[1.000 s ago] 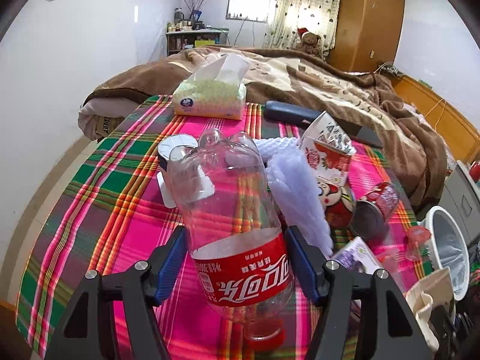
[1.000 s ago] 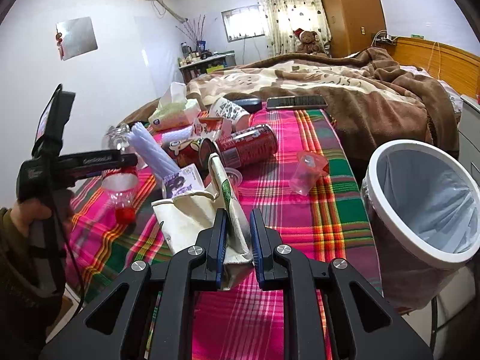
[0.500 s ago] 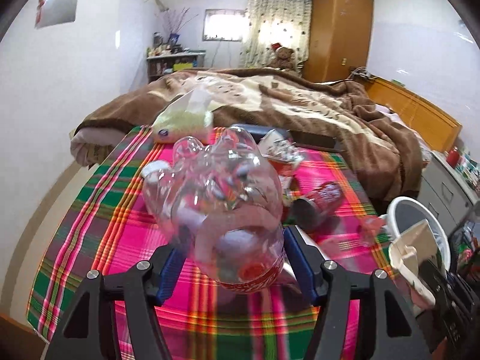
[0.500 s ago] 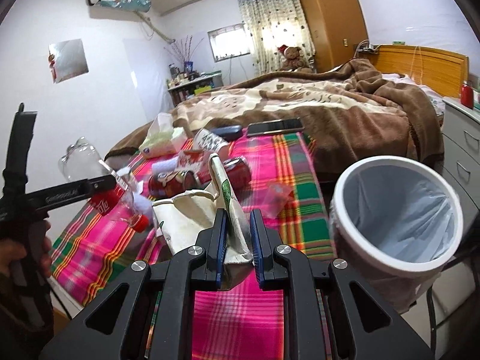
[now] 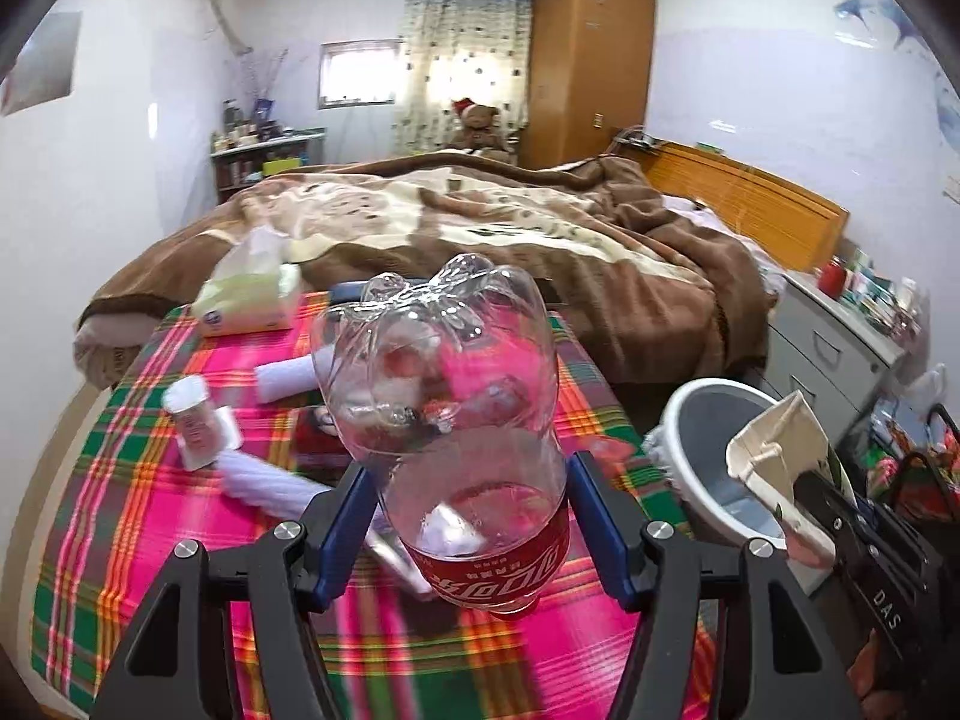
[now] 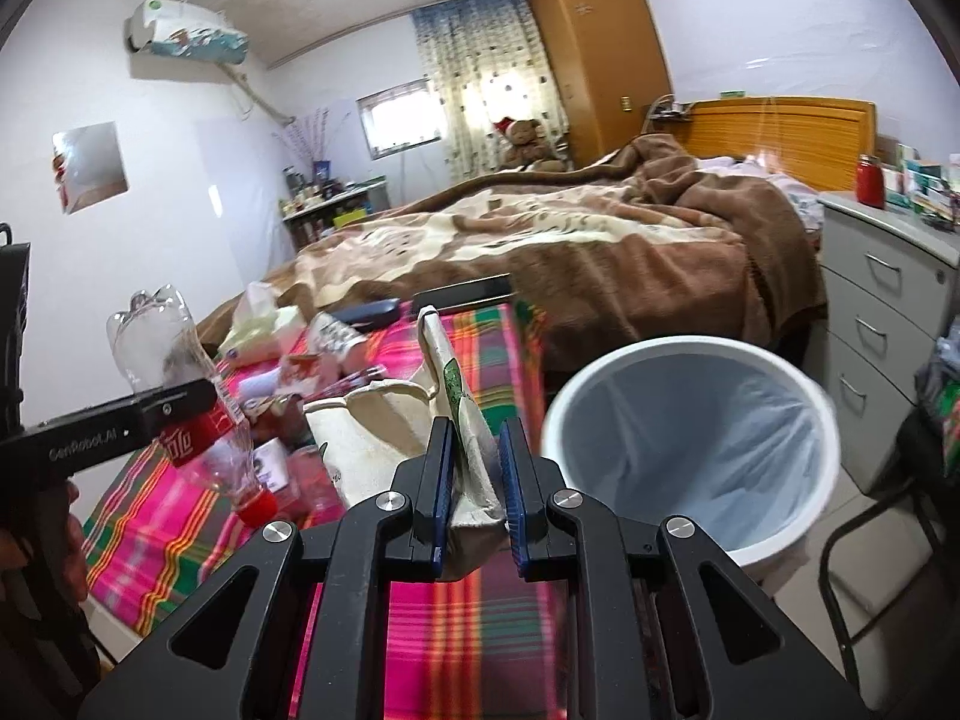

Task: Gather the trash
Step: 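Carry the paper and bottle over the white bin and release both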

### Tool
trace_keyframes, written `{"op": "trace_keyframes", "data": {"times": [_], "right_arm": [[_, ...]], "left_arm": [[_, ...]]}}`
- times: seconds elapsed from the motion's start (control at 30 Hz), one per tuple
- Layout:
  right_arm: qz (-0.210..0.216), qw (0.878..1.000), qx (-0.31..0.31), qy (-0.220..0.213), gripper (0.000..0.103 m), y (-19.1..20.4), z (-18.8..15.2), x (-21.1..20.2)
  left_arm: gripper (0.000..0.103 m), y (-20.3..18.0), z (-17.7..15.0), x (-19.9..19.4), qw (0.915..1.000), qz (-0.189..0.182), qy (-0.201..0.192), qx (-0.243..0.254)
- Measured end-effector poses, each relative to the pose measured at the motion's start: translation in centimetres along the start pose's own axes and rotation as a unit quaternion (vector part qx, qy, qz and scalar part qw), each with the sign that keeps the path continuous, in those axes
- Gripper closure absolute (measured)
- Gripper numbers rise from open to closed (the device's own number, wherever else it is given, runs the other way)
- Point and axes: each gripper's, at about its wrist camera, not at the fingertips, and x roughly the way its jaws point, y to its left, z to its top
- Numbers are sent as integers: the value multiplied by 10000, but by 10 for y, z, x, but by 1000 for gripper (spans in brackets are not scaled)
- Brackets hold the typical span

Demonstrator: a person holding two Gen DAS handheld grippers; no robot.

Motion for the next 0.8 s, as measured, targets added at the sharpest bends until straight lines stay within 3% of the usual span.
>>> {"op": "trace_keyframes", "data": {"times": [0.47,0.67,0.8], "right_arm": [[-680,9970,367,-111,87,-55,14,1],[-1008,9940,416,16,87,-73,15,12],[-1177,9916,490,216,87,-88,11,20]], "left_arm": [[39,-83,11,39,9959,-753,195,456],[39,-117,23,54,9920,-1121,159,553],[39,-141,27,74,9890,-1294,333,630]]}}
